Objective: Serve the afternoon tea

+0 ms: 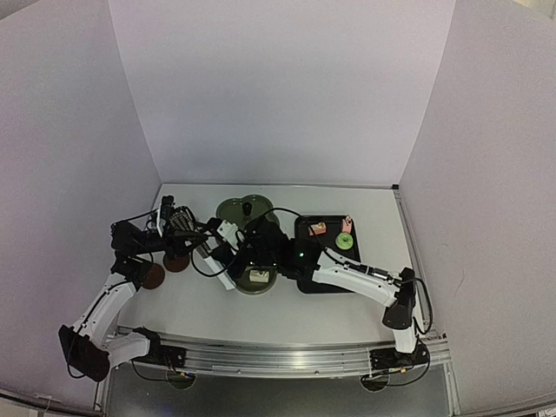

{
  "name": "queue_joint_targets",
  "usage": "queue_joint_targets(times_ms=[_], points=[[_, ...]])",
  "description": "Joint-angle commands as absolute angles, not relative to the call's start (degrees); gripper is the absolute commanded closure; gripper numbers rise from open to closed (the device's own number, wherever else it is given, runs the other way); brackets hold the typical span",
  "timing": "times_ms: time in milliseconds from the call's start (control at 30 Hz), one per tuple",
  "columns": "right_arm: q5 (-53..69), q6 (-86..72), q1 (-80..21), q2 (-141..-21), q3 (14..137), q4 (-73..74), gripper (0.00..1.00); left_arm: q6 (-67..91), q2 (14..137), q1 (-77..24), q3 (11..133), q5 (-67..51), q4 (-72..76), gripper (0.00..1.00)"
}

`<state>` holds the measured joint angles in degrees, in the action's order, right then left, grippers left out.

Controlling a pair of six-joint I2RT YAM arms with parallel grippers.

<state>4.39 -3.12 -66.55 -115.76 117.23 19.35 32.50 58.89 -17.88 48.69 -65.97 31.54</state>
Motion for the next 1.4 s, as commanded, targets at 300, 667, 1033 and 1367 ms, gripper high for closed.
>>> queue_joint_targets(times_ms=[300, 667, 1033, 1367], points=[[10.17, -7.04, -65.03, -109.08, 113.49, 14.17, 1.00, 31.89, 57.67, -17.84, 50.25, -64.96, 30.17, 1.00], [0.15, -6.38, -64.95, -103.50, 106.02, 14.15, 0.59, 28.94, 56.12, -17.88, 50.71, -61.21, 25.65, 1.00], [8.72, -12.51, -65.31, -108.57, 105.97, 4.77, 0.27, 32.52, 56.75, -17.90, 51.09, -53.79, 27.33, 1.00], [11.52, -12.69, -64.75, -116.77, 111.80, -6.47, 0.15, 37.65, 57.74, -17.85, 53.48, -55.15, 32.33, 1.00]])
